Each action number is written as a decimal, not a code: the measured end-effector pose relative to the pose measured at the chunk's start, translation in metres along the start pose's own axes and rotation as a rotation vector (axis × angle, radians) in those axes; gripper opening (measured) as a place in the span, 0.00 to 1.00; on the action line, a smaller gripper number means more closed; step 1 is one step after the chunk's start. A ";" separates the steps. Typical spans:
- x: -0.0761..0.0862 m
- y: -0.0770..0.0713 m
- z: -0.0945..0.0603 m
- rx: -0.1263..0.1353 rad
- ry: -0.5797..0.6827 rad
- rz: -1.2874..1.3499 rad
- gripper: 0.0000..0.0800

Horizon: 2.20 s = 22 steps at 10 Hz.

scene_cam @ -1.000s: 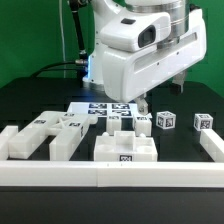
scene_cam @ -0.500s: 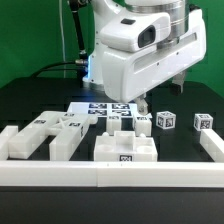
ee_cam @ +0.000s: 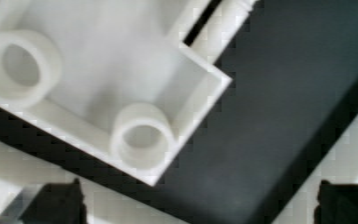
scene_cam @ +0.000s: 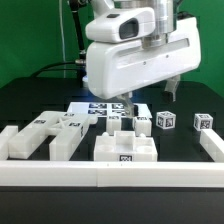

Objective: Assemble chair

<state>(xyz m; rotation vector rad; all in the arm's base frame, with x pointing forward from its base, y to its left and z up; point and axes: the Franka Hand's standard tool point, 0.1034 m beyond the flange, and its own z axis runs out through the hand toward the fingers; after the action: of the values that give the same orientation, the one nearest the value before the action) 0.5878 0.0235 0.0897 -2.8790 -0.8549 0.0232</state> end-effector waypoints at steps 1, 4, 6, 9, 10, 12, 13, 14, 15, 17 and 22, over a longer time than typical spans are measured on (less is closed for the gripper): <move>0.000 0.000 0.000 0.001 0.000 0.100 0.81; 0.001 -0.002 0.001 0.001 -0.001 0.276 0.81; 0.000 -0.005 0.007 -0.007 -0.017 0.570 0.81; -0.002 -0.003 0.027 -0.015 -0.013 0.632 0.81; -0.003 -0.002 0.034 -0.014 -0.015 0.630 0.81; -0.005 0.000 0.050 -0.017 -0.012 0.633 0.81; -0.005 0.001 0.058 -0.018 -0.010 0.632 0.81; -0.006 0.001 0.062 -0.017 -0.012 0.633 0.81; -0.007 0.000 0.065 -0.016 -0.016 0.633 0.81; -0.008 -0.001 0.070 -0.013 -0.024 0.633 0.81; -0.010 -0.004 0.078 -0.012 -0.029 0.631 0.51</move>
Offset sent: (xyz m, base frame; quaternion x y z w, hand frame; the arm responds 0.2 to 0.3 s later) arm 0.0000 0.0000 0.0000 0.0000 0.0000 0.1296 0.9916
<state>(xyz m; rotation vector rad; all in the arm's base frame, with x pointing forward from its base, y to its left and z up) 0.5735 0.0314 0.0129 -3.0304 0.0780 0.1238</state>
